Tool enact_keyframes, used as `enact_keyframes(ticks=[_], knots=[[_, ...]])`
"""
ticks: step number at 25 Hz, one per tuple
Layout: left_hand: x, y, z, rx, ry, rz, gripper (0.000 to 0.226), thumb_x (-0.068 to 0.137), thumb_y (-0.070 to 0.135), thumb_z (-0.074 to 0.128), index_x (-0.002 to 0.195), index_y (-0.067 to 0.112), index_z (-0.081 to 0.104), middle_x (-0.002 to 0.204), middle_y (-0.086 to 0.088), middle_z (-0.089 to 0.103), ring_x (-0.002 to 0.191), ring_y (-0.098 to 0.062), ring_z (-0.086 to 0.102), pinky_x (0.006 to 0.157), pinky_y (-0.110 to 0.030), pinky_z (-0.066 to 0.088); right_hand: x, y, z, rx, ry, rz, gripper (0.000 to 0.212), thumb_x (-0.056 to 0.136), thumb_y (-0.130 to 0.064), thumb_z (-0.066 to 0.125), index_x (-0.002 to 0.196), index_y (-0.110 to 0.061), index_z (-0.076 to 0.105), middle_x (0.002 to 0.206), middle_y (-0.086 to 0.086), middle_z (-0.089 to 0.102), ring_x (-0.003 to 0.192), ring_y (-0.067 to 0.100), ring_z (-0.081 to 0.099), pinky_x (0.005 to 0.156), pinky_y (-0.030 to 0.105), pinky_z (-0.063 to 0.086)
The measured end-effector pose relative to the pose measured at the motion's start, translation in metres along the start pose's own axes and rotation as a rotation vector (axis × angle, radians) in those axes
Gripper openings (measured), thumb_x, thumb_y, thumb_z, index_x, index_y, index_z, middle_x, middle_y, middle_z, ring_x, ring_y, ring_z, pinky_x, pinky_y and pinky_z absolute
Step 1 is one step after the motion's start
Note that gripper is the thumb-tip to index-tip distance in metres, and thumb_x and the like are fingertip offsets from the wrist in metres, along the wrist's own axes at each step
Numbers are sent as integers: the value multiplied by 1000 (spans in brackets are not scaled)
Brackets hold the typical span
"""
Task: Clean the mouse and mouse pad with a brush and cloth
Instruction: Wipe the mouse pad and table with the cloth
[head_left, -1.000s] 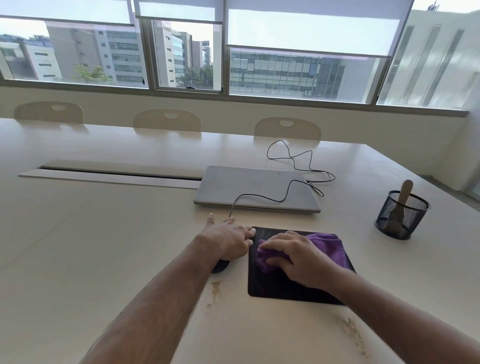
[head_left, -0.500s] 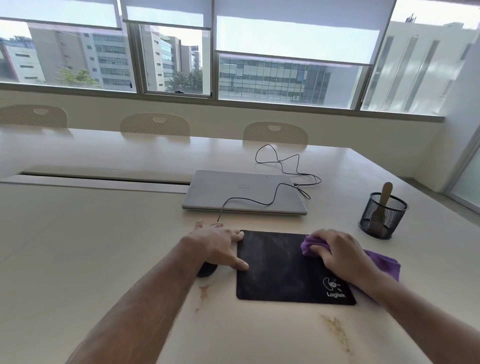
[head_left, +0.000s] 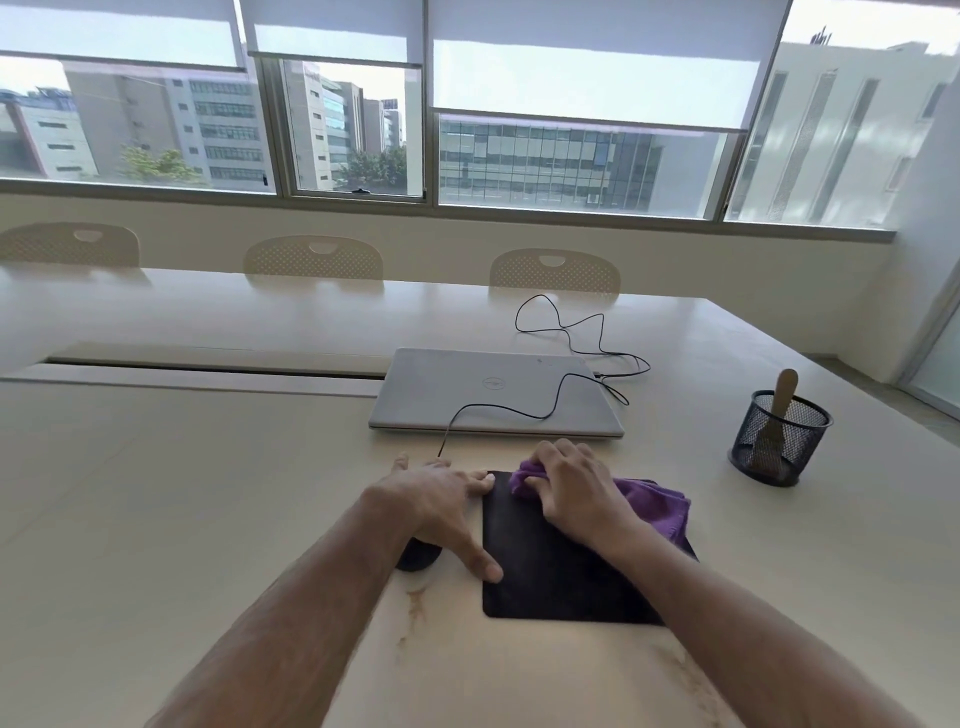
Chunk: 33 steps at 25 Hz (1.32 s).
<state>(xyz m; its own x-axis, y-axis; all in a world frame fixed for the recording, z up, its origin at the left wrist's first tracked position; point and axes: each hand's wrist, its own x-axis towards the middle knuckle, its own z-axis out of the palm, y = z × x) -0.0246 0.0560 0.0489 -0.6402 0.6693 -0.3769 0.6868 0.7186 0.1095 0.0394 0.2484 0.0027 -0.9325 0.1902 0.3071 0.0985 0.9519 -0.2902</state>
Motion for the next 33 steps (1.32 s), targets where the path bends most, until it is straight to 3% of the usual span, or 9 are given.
enact_keyframes(ticks=[9,11,14,18,21,27,30,33], knots=[[-4,5,-3,9,9,3,122,58,76,76,156,37,15,162,22,17,151,-16,4,117,-62,-7,-29,95,-44,-97,51,346,23,94,-31,59,113,-16,57,116,12,60,108,34,54,93,45,42],[-5,6,-4,17,15,-1,122,57,76,76,156,37,17,161,21,19,151,-15,6,117,-62,-6,-31,82,-48,-49,69,317,20,94,-30,61,109,-17,59,114,11,61,107,33,54,93,45,42],[-4,5,-3,24,17,0,123,57,78,75,156,37,15,161,21,18,151,-15,7,118,-61,-4,-35,25,-38,68,64,88,15,92,-33,63,104,-23,62,110,3,62,105,26,55,96,44,43],[-3,3,2,-4,6,-5,127,51,79,77,155,40,14,162,23,14,152,-16,3,117,-59,-8,-42,-45,-7,-9,-99,-180,31,97,-34,53,124,-20,53,123,3,57,116,25,49,102,42,39],[-7,7,-2,21,-12,-26,130,53,76,78,157,37,11,163,19,14,152,-17,-1,116,-61,-11,-45,-33,-8,-22,-87,-127,30,97,-36,51,124,-21,52,126,3,55,118,25,47,102,42,39],[-14,16,-5,25,-14,-56,124,59,71,80,157,35,13,163,16,17,152,-18,-3,116,-62,-11,-67,57,-39,-69,-11,141,20,95,-35,57,110,-21,54,116,5,57,105,28,51,94,42,40],[-13,14,1,9,37,-39,118,57,71,81,154,35,25,159,9,29,152,-19,1,117,-62,-9,-74,83,-53,-64,-2,243,20,93,-33,60,108,-21,55,113,7,58,107,31,53,96,45,41],[-13,10,9,11,132,-18,109,52,74,80,146,36,41,148,2,45,148,-18,17,118,-61,-1,-77,70,-60,-18,12,175,18,91,-31,65,105,-22,57,109,3,59,105,28,54,95,44,41]])
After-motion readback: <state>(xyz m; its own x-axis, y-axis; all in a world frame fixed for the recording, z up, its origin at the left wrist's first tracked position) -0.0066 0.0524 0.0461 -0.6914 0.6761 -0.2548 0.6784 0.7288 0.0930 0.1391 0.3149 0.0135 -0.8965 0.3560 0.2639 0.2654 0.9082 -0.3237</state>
